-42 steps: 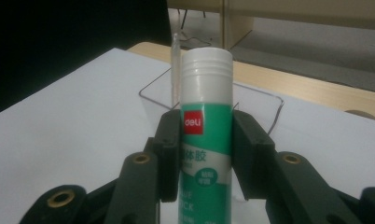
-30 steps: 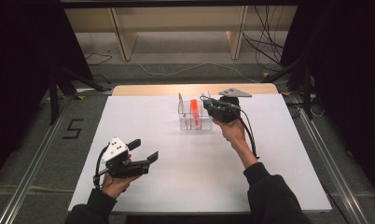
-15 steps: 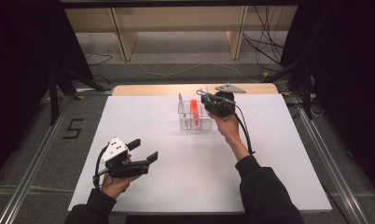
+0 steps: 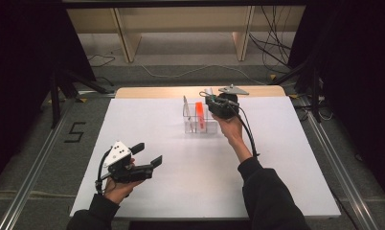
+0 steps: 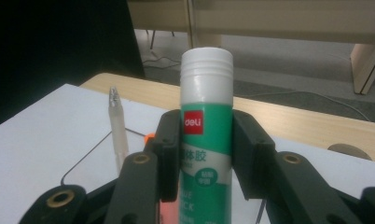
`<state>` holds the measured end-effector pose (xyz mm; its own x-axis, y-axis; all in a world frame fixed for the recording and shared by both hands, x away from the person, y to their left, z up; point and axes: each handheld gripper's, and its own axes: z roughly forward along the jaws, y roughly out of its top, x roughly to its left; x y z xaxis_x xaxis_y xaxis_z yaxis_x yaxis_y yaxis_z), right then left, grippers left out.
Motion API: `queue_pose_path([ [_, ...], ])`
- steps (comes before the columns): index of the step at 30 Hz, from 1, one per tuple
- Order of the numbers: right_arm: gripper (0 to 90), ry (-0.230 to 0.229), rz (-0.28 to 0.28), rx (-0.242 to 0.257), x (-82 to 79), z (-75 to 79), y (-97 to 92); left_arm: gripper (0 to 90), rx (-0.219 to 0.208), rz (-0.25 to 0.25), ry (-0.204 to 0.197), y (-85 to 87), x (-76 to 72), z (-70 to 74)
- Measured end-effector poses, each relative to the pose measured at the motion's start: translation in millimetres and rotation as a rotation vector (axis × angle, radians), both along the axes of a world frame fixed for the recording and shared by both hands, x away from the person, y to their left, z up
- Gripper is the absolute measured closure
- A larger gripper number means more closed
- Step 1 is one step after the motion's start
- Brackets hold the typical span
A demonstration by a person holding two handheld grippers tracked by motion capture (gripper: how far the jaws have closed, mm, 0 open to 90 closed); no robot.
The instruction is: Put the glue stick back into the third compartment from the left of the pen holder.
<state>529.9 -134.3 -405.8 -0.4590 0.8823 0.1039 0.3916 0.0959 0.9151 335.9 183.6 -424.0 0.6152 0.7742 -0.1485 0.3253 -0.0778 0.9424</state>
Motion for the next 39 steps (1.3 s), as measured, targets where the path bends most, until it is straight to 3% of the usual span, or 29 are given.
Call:
queue_pose_path([
  [30,65.2,0.021,-0.028,-0.016,7.2,-14.3,4.8,15.9,0.000,-0.002,0.000,1.1,-0.2,0.3],
  [32,62.6,0.028,-0.031,-0.006,7.0,-13.9,3.5,15.9,0.002,-0.002,0.000,1.2,0.0,0.2],
  [35,48.9,0.034,-0.024,0.020,5.1,-9.9,1.3,15.9,0.002,-0.002,0.001,1.4,-0.4,0.3],
  [39,43.0,-0.011,-0.007,0.019,-5.6,4.6,-2.4,15.9,0.004,0.000,0.002,1.8,-0.4,0.4],
])
